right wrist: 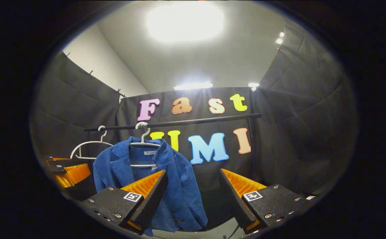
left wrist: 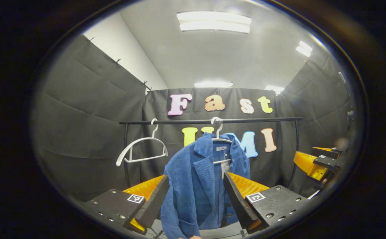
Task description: Grasp the clothes on the hanger with both hands and then place them into the laundry hamper below.
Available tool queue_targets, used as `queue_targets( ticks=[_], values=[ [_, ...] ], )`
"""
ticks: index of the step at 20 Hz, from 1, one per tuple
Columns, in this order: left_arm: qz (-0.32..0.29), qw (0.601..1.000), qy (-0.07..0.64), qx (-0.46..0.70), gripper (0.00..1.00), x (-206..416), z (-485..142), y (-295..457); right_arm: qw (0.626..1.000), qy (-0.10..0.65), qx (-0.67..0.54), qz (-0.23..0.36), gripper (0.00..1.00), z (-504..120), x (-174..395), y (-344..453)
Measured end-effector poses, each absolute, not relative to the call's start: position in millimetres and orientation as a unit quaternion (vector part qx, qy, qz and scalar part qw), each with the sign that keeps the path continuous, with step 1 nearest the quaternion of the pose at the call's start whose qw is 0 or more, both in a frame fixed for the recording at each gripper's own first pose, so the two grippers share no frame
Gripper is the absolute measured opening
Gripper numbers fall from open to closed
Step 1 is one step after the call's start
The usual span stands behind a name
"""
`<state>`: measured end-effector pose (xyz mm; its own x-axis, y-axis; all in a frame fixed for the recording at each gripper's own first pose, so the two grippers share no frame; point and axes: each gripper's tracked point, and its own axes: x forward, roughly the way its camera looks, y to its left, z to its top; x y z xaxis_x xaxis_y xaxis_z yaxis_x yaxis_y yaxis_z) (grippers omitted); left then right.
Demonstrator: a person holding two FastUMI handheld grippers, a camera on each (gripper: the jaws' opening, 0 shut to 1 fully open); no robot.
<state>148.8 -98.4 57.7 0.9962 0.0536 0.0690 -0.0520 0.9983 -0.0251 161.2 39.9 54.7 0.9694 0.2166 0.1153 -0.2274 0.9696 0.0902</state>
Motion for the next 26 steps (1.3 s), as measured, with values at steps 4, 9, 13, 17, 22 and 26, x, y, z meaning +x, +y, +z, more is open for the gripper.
queue_targets(
  ticks=[4, 9, 13, 17, 22, 26],
  values=[
    [0.034, 0.999, -0.03, -0.011, 1.0, 177.0, 55.7, -110.9, 0.987, -0.048, 0.064, 0.142, 0.96, 54.8, 190.1, 55.8],
    [0.042, 0.999, -0.026, -0.011, 1.0, 214.5, 51.4, -129.4, 0.981, -0.04, 0.078, 0.174, 0.95, 52.6, 223.3, 79.7],
    [0.052, 0.998, -0.021, -0.001, 0.99, 245.9, 44.7, -139.4, 0.975, -0.033, 0.088, 0.202, 0.95, 52.3, 249.6, 99.9],
    [0.077, 0.997, -0.014, 0.011, 0.99, 264.0, 35.7, -133.1, 0.969, -0.037, 0.096, 0.224, 0.94, 54.9, 272.3, 119.7],
    [0.114, 0.993, 0.003, 0.008, 0.94, 287.5, 15.0, -121.4, 0.958, -0.021, 0.097, 0.268, 0.94, 47.2, 293.6, 150.3],
    [0.14, 0.99, 0.007, 0.011, 0.99, 301.5, 6.1, -114.0, 0.952, -0.001, 0.1, 0.288, 0.94, 32.9, 309.9, 168.2]
  ],
)
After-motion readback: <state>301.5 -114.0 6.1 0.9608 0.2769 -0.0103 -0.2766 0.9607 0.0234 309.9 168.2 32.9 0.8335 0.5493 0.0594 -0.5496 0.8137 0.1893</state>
